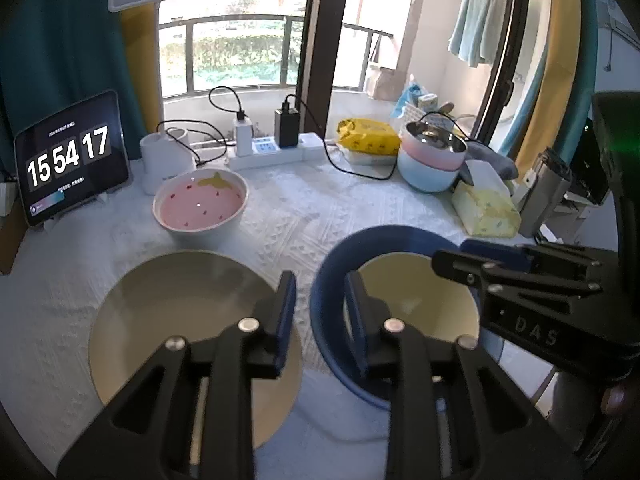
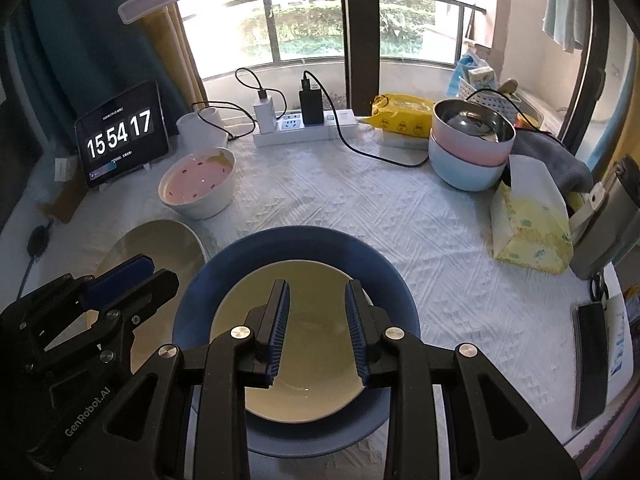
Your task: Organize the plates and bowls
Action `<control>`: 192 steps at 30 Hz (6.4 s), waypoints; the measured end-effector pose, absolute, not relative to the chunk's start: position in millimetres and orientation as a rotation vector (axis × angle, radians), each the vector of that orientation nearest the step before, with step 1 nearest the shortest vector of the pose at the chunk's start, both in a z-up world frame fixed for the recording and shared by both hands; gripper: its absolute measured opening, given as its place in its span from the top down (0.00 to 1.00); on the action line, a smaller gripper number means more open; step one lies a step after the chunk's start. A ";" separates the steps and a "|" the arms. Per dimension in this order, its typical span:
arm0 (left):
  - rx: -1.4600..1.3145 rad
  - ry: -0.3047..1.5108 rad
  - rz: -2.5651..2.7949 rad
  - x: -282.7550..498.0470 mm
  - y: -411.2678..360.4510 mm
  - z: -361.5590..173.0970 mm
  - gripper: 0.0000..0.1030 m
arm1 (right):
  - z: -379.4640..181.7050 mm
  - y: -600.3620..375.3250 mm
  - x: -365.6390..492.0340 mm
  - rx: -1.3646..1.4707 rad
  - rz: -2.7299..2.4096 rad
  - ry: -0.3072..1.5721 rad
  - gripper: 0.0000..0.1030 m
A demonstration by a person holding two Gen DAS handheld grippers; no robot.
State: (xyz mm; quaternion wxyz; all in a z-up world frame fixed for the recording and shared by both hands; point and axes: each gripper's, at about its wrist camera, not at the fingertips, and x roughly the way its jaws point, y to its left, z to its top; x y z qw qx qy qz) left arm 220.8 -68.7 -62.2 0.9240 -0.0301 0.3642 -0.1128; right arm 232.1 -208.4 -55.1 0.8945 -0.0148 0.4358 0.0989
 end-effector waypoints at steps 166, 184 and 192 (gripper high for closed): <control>-0.182 0.703 -0.126 266.4 -13.2 -46.6 0.73 | -37.3 -158.9 295.4 0.087 0.382 0.875 0.90; -0.118 0.714 -0.193 245.5 -61.4 -42.7 0.73 | -36.0 -212.5 260.7 0.141 0.333 0.858 0.90; -0.094 0.735 -0.229 235.5 -81.6 -47.4 0.73 | -44.2 -233.8 245.0 0.171 0.309 0.870 0.90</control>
